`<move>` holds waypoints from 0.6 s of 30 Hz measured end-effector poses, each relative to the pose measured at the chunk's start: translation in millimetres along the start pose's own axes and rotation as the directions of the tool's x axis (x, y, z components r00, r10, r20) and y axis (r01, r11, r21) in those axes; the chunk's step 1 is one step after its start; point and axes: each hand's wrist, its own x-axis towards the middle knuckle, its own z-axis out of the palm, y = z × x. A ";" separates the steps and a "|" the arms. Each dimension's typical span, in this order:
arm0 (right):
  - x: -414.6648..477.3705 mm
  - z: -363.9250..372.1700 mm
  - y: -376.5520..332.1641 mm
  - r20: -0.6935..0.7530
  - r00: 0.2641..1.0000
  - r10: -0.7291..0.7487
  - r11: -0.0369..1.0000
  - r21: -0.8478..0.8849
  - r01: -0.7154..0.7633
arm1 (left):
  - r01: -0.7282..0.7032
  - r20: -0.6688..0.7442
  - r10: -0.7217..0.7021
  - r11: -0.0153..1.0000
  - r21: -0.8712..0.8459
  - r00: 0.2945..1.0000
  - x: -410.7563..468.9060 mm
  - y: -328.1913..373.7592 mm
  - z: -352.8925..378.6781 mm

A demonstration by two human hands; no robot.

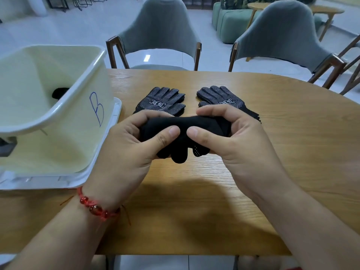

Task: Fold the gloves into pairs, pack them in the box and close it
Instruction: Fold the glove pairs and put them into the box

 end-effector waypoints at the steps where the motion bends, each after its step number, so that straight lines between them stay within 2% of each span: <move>1: -0.1 3.0 -1.8 0.002 1.000 -0.008 1.000 -0.016 0.008 | -0.030 -0.008 0.030 1.000 0.007 1.000 -3.0 3.8 -1.5; 4: -0.4 13.6 -7.2 0.008 0.999 -0.035 0.999 0.021 0.034 | -0.159 -0.097 0.165 0.985 0.065 0.982 -13.6 13.5 -5.9; 7: -2.9 28.4 -15.5 0.012 0.994 -0.107 0.993 0.051 0.107 | -0.280 -0.191 0.299 0.953 0.119 0.935 -26.0 25.3 -12.2; 10: -7.0 43.6 -21.9 0.020 0.987 -0.161 0.986 0.049 0.160 | -0.310 -0.235 0.329 0.944 0.115 0.914 -35.2 37.4 -23.9; 13: -6.8 58.8 -27.7 0.056 0.980 -0.191 0.982 0.017 0.190 | -0.314 -0.221 0.345 0.935 0.164 0.912 -41.9 47.2 -37.7; 18: -1.2 86.3 -48.9 0.170 0.957 -0.237 0.972 0.038 0.234 | -0.353 -0.228 0.417 0.895 0.272 0.880 -48.8 64.5 -64.3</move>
